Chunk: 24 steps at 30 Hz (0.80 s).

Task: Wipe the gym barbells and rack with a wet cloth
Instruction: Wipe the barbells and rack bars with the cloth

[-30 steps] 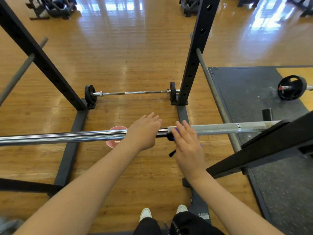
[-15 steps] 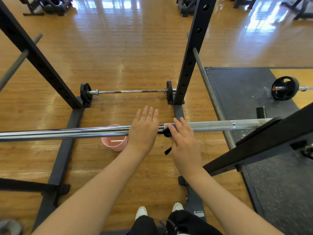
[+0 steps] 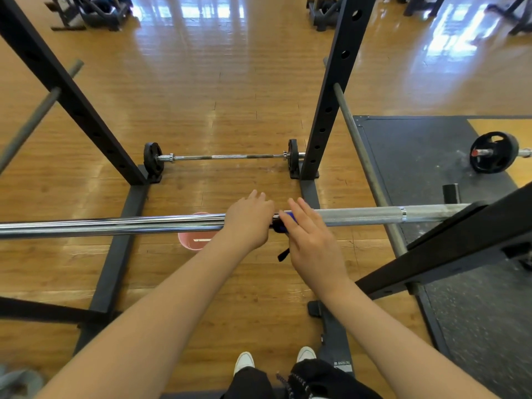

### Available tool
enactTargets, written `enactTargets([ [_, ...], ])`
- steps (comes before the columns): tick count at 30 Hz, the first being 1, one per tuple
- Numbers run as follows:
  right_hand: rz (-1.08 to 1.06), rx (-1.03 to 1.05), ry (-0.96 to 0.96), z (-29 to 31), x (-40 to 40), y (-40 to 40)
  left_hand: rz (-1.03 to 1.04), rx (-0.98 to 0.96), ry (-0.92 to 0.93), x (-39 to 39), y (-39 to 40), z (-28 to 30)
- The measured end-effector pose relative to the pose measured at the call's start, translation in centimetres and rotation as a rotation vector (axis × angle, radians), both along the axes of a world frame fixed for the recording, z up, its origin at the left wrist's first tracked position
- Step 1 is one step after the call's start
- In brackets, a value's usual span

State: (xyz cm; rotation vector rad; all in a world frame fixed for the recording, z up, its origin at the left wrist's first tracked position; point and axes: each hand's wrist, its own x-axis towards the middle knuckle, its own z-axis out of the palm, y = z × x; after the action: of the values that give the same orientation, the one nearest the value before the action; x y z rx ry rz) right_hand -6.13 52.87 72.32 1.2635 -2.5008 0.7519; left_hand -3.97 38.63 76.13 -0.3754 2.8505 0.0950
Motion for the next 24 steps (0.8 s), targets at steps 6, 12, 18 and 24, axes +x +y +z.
enactTargets([
  [6,-0.152,-0.057,0.017,-0.4,-0.5,1.6,-0.001,0.025,0.107,0.2,0.0,-0.8],
  [12,0.028,-0.009,0.021,-0.5,-0.2,0.9,-0.101,-0.143,0.385,1.6,0.0,-2.1],
  [18,-0.206,-0.092,-0.008,-0.2,-1.3,2.8,-0.088,-0.284,0.227,1.2,0.8,-1.3],
  [24,-0.027,-0.01,-0.014,0.4,-0.1,0.1,-0.111,-0.081,-0.062,-0.7,-0.1,0.0],
])
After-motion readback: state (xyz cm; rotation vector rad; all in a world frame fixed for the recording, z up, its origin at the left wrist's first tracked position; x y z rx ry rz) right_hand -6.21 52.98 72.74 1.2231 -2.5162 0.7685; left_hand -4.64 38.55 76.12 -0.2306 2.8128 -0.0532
